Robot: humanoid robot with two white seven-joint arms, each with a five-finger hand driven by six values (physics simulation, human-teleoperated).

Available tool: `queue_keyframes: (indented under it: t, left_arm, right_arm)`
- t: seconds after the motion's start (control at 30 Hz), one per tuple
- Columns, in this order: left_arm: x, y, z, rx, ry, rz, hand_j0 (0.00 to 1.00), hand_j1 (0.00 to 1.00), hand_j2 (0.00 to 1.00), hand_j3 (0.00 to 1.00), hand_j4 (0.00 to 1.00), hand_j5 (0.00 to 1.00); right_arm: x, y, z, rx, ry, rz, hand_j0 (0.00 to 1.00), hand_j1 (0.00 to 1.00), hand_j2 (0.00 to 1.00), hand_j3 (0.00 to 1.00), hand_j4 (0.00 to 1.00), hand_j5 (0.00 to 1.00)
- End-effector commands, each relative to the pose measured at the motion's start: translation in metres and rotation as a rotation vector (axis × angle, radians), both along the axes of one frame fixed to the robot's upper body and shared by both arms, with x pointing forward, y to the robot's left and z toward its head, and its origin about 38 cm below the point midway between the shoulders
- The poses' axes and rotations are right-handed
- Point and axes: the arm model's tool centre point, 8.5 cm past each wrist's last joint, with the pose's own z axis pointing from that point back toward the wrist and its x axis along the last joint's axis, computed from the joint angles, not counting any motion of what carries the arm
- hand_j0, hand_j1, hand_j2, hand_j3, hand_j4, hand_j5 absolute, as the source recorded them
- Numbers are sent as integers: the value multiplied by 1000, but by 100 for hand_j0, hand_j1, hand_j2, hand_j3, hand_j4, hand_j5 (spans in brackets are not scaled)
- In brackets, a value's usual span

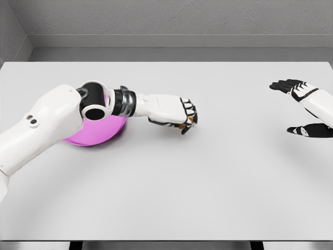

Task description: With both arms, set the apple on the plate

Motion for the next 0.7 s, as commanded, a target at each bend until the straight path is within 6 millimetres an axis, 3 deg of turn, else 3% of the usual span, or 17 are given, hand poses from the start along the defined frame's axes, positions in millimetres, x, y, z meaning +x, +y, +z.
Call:
queue_keyframes:
  t: [0.0,0.67]
  left_arm:
    - [-1,9,6,-5,-12,5,43,43,43,43,43,43]
    - [7,65,20,14,-36,90,43,43,43,43,43,43]
  right_arm:
    - [0,0,1,8,0,0,100,100,100,100,100,100]
    - [0,0,1,8,0,0,100,100,100,100,100,100]
